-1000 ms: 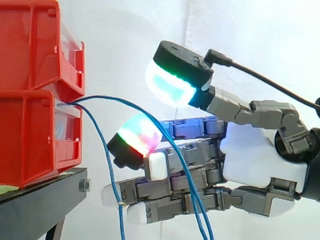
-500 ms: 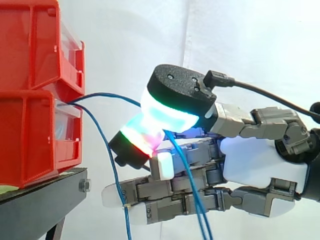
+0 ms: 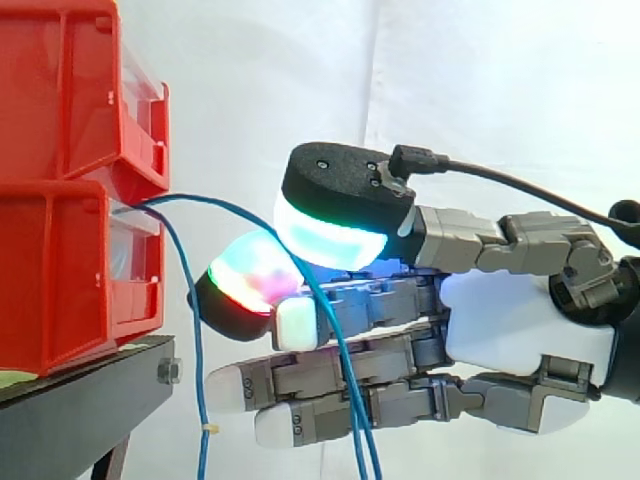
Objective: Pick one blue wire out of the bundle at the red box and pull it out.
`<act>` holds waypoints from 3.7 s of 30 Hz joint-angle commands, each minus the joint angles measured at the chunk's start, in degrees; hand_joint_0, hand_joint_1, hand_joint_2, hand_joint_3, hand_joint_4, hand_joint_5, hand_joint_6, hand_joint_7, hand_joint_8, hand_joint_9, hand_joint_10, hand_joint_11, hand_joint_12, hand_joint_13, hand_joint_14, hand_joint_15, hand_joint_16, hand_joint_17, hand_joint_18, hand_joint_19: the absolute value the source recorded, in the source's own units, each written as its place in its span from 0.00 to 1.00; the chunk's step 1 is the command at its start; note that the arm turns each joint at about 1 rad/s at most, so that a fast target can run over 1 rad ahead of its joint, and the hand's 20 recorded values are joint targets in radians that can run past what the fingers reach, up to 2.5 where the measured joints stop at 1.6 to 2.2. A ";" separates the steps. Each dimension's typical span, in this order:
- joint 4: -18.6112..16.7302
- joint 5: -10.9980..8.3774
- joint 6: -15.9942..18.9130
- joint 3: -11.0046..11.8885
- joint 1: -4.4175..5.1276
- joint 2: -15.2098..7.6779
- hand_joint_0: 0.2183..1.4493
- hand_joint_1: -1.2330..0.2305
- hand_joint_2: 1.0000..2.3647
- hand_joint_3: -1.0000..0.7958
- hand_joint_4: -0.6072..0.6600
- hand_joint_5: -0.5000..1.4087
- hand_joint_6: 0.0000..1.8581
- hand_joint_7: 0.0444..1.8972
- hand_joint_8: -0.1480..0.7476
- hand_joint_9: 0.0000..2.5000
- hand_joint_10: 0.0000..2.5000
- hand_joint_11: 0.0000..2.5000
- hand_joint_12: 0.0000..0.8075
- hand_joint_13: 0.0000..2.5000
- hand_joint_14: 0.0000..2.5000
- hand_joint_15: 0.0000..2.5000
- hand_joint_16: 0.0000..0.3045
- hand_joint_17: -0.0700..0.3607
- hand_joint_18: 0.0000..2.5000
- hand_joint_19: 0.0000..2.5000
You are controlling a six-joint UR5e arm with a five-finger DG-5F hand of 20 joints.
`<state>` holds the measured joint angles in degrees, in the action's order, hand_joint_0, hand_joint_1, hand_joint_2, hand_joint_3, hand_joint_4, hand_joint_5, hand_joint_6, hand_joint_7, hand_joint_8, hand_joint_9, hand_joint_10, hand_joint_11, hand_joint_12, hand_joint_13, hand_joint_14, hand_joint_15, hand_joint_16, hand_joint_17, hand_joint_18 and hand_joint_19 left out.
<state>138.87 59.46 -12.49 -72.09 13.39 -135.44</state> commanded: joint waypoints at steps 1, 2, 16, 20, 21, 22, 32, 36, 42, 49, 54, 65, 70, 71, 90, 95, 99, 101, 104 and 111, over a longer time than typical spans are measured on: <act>0.00 -0.04 0.01 -0.06 0.05 0.00 0.32 0.35 0.01 0.38 0.62 0.24 0.27 0.61 0.35 0.44 0.01 0.20 0.38 0.24 0.01 0.13 0.15 0.41 0.19 0.14; 0.00 -0.04 0.01 0.02 -0.03 0.00 0.32 0.35 0.01 0.37 0.62 0.24 0.27 0.61 0.35 0.44 0.01 0.20 0.38 0.24 0.01 0.13 0.15 0.41 0.19 0.14; 0.44 -0.04 0.09 0.02 -0.03 0.00 0.29 0.35 0.01 0.36 0.57 0.23 0.39 0.70 0.40 0.48 0.01 0.31 0.40 0.26 0.01 0.14 0.15 0.41 0.19 0.15; 0.44 0.05 0.18 -0.06 -0.03 0.00 0.31 0.37 0.01 0.33 0.63 0.25 0.29 0.80 0.38 0.47 0.01 0.27 0.39 0.26 0.01 0.14 0.15 0.41 0.19 0.15; 0.35 0.05 0.09 0.02 -0.03 0.00 0.32 0.39 0.01 0.33 0.66 0.25 0.27 0.81 0.38 0.46 0.01 0.26 0.39 0.25 0.01 0.14 0.15 0.40 0.19 0.15; 0.44 -0.04 0.09 0.02 -0.03 -0.09 0.32 0.39 0.00 0.32 0.68 0.25 0.27 0.77 0.37 0.46 0.01 0.25 0.39 0.25 0.01 0.14 0.15 0.40 0.19 0.15; 0.97 0.05 0.18 0.02 -0.12 0.00 0.33 0.46 0.00 0.28 0.68 0.24 0.34 0.76 0.39 0.49 0.01 0.31 0.40 0.26 0.01 0.14 0.15 0.40 0.20 0.15; 0.97 -0.04 0.62 0.02 -0.21 0.00 0.33 0.46 0.00 0.31 0.67 0.24 0.36 0.73 0.41 0.50 0.01 0.32 0.40 0.27 0.01 0.14 0.15 0.40 0.21 0.15; 1.41 0.05 1.32 0.02 -0.12 0.00 0.32 0.40 0.01 0.35 0.63 0.23 0.43 0.70 0.43 0.55 0.01 0.50 0.41 0.31 0.01 0.19 0.14 0.39 0.23 0.16; 1.41 -0.04 1.32 0.02 0.05 0.00 0.32 0.29 0.00 0.30 0.64 0.21 0.45 0.67 0.44 0.50 0.01 0.50 0.42 0.29 0.01 0.19 0.15 0.40 0.22 0.16; 1.49 0.05 1.32 0.11 0.05 0.09 0.27 0.34 0.00 0.28 0.64 0.21 0.45 0.64 0.46 0.49 0.01 0.49 0.43 0.28 0.01 0.19 0.16 0.41 0.22 0.16; 7.29 -0.83 1.32 0.20 0.14 2.90 0.30 0.50 0.00 0.28 0.63 0.22 0.43 0.65 0.44 0.54 0.01 0.46 0.42 0.29 0.01 0.18 0.15 0.40 0.22 0.17; 8.09 -1.54 1.41 0.20 0.14 2.99 0.32 0.39 0.00 0.31 0.64 0.21 0.44 0.64 0.44 0.52 0.01 0.47 0.42 0.28 0.01 0.18 0.15 0.40 0.22 0.16; 8.09 -1.54 1.32 0.29 0.14 2.99 0.32 0.39 0.00 0.31 0.65 0.20 0.44 0.63 0.44 0.51 0.01 0.48 0.42 0.28 0.01 0.18 0.15 0.40 0.22 0.15; 11.16 -1.54 0.88 0.20 0.14 2.90 0.33 0.53 0.01 0.35 0.66 0.19 0.43 0.58 0.46 0.48 0.01 0.44 0.43 0.26 0.01 0.17 0.16 0.42 0.20 0.15; 15.12 -1.54 0.88 0.20 0.14 2.90 0.31 0.39 0.01 0.38 0.67 0.17 0.44 0.57 0.47 0.45 0.01 0.47 0.44 0.25 0.01 0.17 0.17 0.43 0.19 0.15; 15.82 -1.45 0.88 0.20 0.14 2.90 0.33 0.33 0.01 0.39 0.65 0.17 0.45 0.57 0.48 0.44 0.01 0.48 0.44 0.24 0.01 0.17 0.17 0.43 0.19 0.14; 16.00 -1.45 0.88 0.20 0.14 2.90 0.33 0.32 0.01 0.39 0.64 0.17 0.46 0.56 0.47 0.43 0.01 0.48 0.44 0.24 0.01 0.17 0.17 0.43 0.19 0.14; 16.26 -1.45 1.24 0.20 0.23 2.90 0.35 0.27 0.01 0.41 0.63 0.16 0.47 0.55 0.47 0.41 0.01 0.48 0.44 0.23 0.01 0.17 0.17 0.43 0.18 0.14; 16.08 -1.36 1.06 0.20 0.32 2.90 0.38 0.24 0.01 0.36 0.68 0.14 0.47 0.52 0.45 0.32 0.01 0.43 0.44 0.20 0.01 0.16 0.17 0.43 0.17 0.13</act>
<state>155.03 58.08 -11.31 -71.89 13.67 -132.54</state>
